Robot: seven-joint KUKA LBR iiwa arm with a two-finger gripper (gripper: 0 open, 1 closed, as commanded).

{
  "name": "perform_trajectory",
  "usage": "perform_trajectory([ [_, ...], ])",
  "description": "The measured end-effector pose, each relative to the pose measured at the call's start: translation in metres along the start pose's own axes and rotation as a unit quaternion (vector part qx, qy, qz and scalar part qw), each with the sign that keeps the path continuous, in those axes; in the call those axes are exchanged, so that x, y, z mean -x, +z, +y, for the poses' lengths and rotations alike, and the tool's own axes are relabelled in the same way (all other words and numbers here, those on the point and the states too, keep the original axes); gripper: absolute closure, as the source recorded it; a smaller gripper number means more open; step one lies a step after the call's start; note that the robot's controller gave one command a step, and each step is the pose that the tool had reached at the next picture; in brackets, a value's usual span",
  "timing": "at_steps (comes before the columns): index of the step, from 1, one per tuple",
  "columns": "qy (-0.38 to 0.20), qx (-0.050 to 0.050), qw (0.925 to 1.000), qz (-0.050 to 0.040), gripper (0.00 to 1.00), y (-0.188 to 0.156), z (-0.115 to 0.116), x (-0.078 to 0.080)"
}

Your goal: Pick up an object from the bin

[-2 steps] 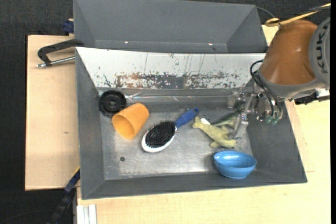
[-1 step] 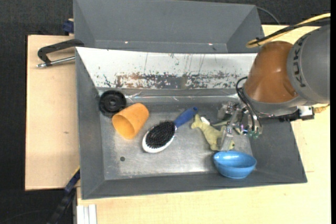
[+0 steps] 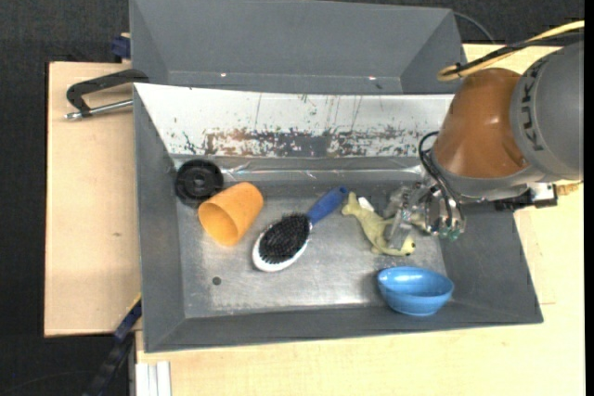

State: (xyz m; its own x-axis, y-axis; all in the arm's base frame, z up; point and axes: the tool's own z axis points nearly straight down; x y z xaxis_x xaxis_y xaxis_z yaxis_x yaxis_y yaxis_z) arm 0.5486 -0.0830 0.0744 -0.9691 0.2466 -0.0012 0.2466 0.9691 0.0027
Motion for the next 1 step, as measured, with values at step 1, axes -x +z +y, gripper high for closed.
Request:
perform_trajectory([
  [1,-0.058,-0.001,0.9983,-0.0065,1.0,-0.1369,-0.0005,0.006],
])
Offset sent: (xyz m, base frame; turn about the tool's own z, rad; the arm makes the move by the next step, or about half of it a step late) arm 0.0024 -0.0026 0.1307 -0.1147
